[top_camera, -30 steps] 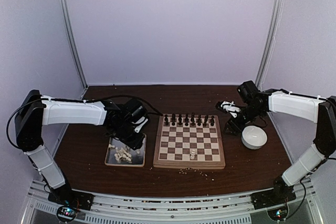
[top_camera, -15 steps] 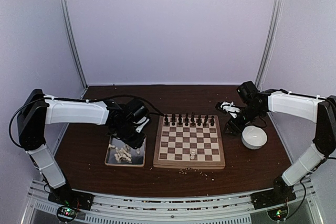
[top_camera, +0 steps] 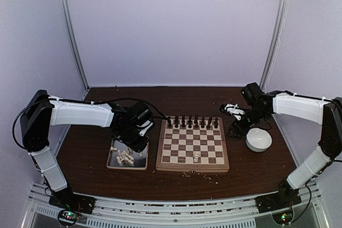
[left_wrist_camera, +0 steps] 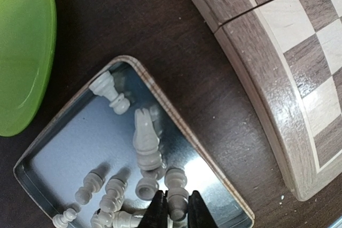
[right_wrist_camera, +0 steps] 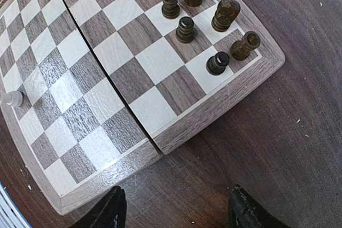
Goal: Set up the chess pieces on the board
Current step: Pick up the bishop from the storage box, then place the bishop on c1.
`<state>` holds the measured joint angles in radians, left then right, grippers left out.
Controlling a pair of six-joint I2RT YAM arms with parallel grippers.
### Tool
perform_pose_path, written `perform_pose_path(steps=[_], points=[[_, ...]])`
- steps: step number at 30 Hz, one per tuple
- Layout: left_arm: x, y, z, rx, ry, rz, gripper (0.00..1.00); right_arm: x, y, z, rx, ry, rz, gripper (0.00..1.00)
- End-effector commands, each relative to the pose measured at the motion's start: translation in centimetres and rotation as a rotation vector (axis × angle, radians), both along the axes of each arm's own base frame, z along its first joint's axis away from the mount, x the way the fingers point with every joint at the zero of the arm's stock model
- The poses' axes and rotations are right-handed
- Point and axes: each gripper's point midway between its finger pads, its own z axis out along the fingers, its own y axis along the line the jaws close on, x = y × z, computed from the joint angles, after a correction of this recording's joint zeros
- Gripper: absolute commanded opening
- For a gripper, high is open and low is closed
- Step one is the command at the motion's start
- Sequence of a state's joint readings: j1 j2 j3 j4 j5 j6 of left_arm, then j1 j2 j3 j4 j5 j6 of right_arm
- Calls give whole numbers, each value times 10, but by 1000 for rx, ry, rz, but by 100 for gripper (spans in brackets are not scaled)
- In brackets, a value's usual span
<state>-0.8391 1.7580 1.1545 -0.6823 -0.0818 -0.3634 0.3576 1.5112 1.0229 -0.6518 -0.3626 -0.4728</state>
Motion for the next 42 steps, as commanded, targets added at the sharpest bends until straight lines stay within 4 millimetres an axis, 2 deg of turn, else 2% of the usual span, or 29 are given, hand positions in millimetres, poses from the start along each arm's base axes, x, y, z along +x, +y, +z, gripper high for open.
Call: perform_pose_path(steps=[1, 9, 17, 19, 24, 31, 37, 42], points=[[2, -7, 8, -8, -12, -26, 11, 3, 1, 6, 5, -8, 9, 65], [-2, 4, 29, 9, -37, -28, 5, 3, 2, 5, 7, -5, 10, 65], [2, -10, 72, -90, -84, -55, 3, 3, 2, 7, 9, -8, 11, 65], [1, -22, 78, -141, -70, -79, 3, 3, 2, 8, 10, -10, 12, 65], [-11, -67, 92, -317, -26, -199, 3, 2, 2, 8, 10, -11, 12, 65], [-29, -120, 96, -369, 3, -382, 3, 2, 1, 10, 10, -15, 13, 65], [-34, -147, 83, -336, 13, -463, 3, 1, 1, 10, 10, -17, 16, 65], [-34, -157, 71, -279, 11, -490, 3, 1, 1, 12, 11, -21, 18, 65]])
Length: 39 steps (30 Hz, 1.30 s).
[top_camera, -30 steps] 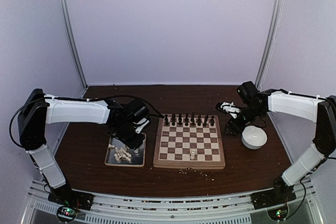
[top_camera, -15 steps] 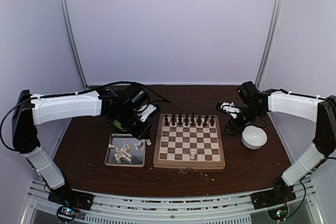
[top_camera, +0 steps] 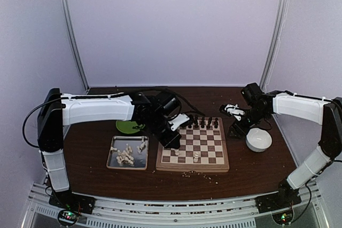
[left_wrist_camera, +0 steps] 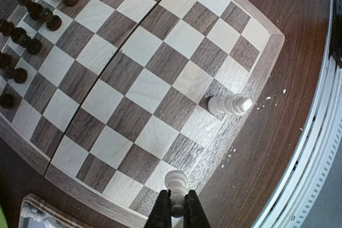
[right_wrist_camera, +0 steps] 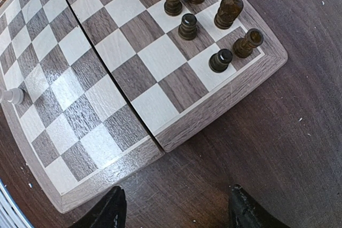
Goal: Set up the chess pieces on the board
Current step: Place the bishop on c1.
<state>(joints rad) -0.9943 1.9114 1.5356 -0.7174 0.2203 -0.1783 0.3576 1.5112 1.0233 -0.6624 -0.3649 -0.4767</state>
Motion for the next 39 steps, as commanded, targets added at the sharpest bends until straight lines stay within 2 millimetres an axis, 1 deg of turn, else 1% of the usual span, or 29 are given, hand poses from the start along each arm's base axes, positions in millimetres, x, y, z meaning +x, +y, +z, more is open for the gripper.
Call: perform_pose_path(steps=[1, 5, 12, 21, 25, 32, 39], points=[[3, -12, 3, 16, -46, -48, 3, 3, 1, 12, 14, -30, 12, 65], [5, -16, -2, 41, -64, -54, 3, 3, 1, 12, 14, -28, 14, 65], [3, -27, -9, 70, -73, -83, 3, 2, 2, 12, 15, -20, 18, 65], [-3, -24, -23, 134, -78, -119, 3, 1, 2, 10, 13, -14, 18, 65], [-6, -24, -24, 135, -71, -131, 3, 2, 3, 10, 15, -11, 20, 65], [-13, -31, -26, 125, -60, -161, 3, 1, 3, 8, 17, -3, 21, 65], [-14, -36, -29, 124, -60, -169, 3, 1, 3, 8, 16, -2, 21, 65]])
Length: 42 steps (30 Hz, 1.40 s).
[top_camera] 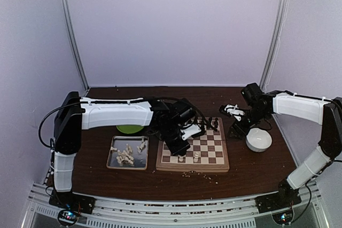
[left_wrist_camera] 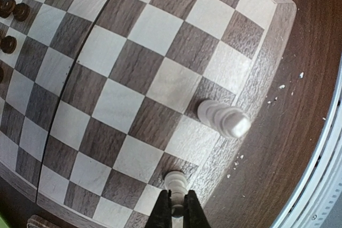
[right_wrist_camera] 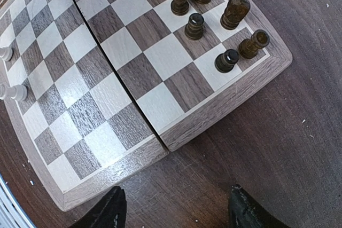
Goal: Set up the chess pieces on the board
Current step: Place the bishop on c1.
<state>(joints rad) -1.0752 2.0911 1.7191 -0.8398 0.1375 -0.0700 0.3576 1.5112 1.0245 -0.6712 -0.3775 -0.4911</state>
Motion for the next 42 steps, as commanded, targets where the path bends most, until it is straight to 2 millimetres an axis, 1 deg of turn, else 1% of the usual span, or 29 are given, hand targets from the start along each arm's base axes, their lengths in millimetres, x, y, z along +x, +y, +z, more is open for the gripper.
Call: perform_pose_path(steps=[1, 5, 9, 17, 24, 30, 32, 34, 38, 40, 42], points=[[-1, -11, 3, -19, -5, -27, 3, 3, 2, 7, 11, -7, 4, 65], [-1, -9, -2, -3, -10, -29, 4, 3, 2, 8, 12, -6, 5, 65], [-1, -8, -3, 3, -17, -30, 6, 2, 2, 6, 9, 0, 7, 65], [-2, -7, -4, 8, -21, -29, 15, 2, 2, 6, 8, 2, 8, 65], [-2, -6, -4, 12, -25, -32, 18, 3, 2, 5, 8, 3, 7, 65], [-1, -5, -2, 14, -40, -30, 27, 2, 2, 5, 7, 3, 9, 65], [1, -5, 3, 9, -61, -28, 32, 2, 2, 5, 7, 6, 10, 65], [5, -6, 15, -14, -95, -22, 35, 2, 2, 6, 7, 4, 10, 65], [14, -2, 53, -69, -177, 3, 39, 2, 1, 6, 7, 3, 10, 65], [20, 5, 72, -94, -216, 29, 40, 2, 2, 5, 8, 5, 11, 65], [30, 21, 84, -94, -258, 81, 41, 2, 2, 6, 11, 6, 11, 65]])
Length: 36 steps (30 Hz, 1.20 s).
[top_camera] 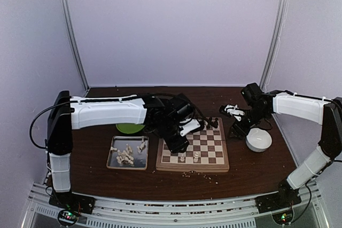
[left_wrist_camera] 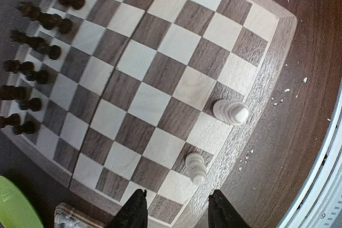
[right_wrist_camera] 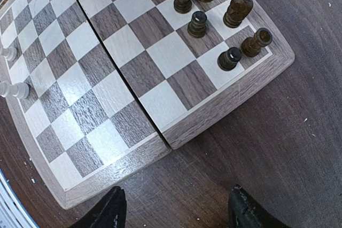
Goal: Set up the chess pieces on the board
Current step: Place the bishop on c1, then pick up the chess pile from the storage box.
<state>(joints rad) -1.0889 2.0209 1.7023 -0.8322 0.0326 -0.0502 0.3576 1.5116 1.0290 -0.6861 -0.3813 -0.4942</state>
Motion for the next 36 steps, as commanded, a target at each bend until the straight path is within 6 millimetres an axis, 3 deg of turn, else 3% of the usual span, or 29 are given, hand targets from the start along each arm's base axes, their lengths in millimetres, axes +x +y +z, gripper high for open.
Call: perform_pose_path(steps=[1, 11, 14, 20, 30, 36], points=[[26, 25, 60, -85, -155, 102, 41, 4, 3, 6, 14, -2, 8, 65], [65, 174, 33, 2, -146, 605, 42, 4, 4, 9, 19, -8, 10, 65], [61, 197, 19, 15, -124, 669, 42, 5, 5, 9, 18, -10, 11, 65], [48, 186, -6, -2, -39, 600, 42, 4, 6, 8, 15, -6, 15, 65], [57, 169, -32, 6, 32, 552, 43, 4, 6, 6, 10, -4, 14, 65], [57, 169, -48, 49, 55, 551, 43, 4, 5, 5, 3, -6, 13, 65]])
